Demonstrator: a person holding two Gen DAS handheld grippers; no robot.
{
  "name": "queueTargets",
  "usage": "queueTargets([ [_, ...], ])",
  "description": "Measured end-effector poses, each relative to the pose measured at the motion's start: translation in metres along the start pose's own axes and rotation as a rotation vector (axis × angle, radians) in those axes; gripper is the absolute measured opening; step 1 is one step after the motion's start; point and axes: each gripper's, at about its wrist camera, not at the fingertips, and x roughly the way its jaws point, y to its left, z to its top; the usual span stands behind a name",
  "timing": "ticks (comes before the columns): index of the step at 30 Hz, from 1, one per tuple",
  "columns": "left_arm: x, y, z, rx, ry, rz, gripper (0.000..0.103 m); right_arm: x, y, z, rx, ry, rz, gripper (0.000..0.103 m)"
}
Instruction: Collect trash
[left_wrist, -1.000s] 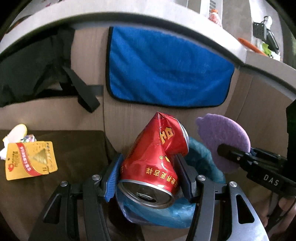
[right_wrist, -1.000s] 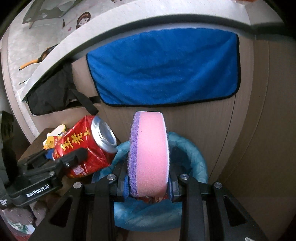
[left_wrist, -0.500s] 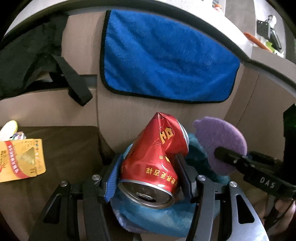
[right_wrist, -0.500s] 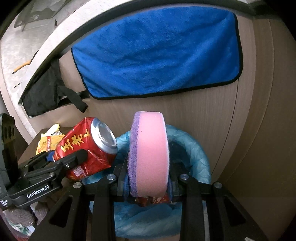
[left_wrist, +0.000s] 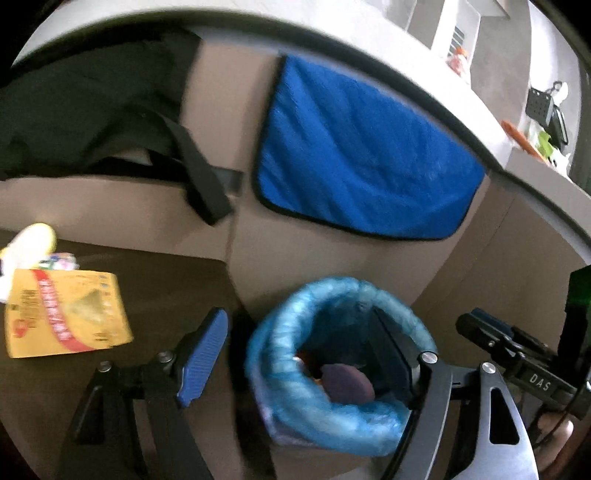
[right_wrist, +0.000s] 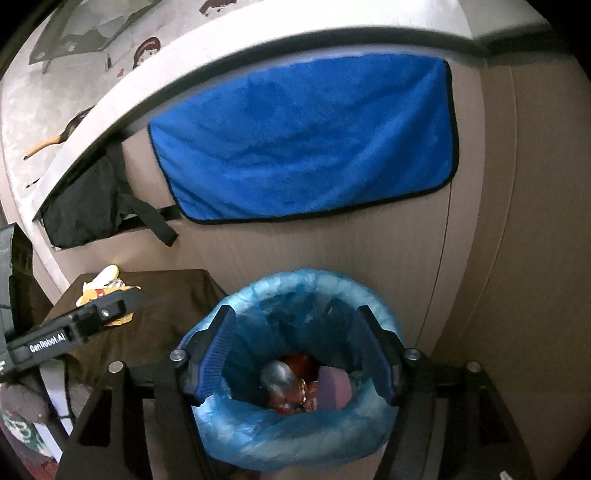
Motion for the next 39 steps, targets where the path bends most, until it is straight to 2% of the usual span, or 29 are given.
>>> queueTargets([
  [6, -0.06, 0.038, -0.003, 0.038, -0.076, 0.12, 0.078, -0.017, 0.047, 0.002, -0.093, -0.017, 0.042, 0.064],
  [9, -0.093, 0.074, -0.004, 0.019, -0.107, 0.177, 0.079, -0.022, 0.081, 0.003, -0.165, -0.032, 0.064, 0.066],
  [14, -0.142, 0.147, -0.007, -0.071, -0.158, 0.28, 0.079, -0.023, 0.132, 0.005, -0.226, -0.079, 0.132, 0.069],
  [16, -0.158, 0.182, -0.01, -0.125, -0.165, 0.312, 0.079, -0.017, 0.154, 0.005, -0.25, -0.067, 0.169, 0.072],
  [21, -0.178, 0.241, -0.018, -0.191, -0.162, 0.351, 0.08, 0.013, 0.208, 0.004, -0.316, -0.004, 0.252, 0.072],
  [23, -0.176, 0.253, -0.019, -0.18, -0.152, 0.342, 0.08, 0.028, 0.227, 0.002, -0.346, 0.03, 0.277, 0.072],
  [26, -0.157, 0.267, -0.02, -0.102, -0.109, 0.312, 0.08, 0.045, 0.246, -0.002, -0.373, 0.062, 0.286, 0.072],
  [30, -0.116, 0.283, -0.016, 0.007, -0.006, 0.252, 0.08, 0.068, 0.258, -0.006, -0.391, 0.124, 0.297, 0.072],
  [33, -0.086, 0.296, -0.009, 0.048, 0.054, 0.298, 0.08, 0.086, 0.258, -0.01, -0.405, 0.172, 0.287, 0.072],
  [37, -0.057, 0.311, 0.004, 0.014, 0.101, 0.291, 0.078, 0.105, 0.252, -0.009, -0.39, 0.187, 0.265, 0.072],
  [39, -0.041, 0.314, 0.009, 0.012, 0.144, 0.292, 0.073, 0.112, 0.249, -0.007, -0.37, 0.193, 0.275, 0.072],
])
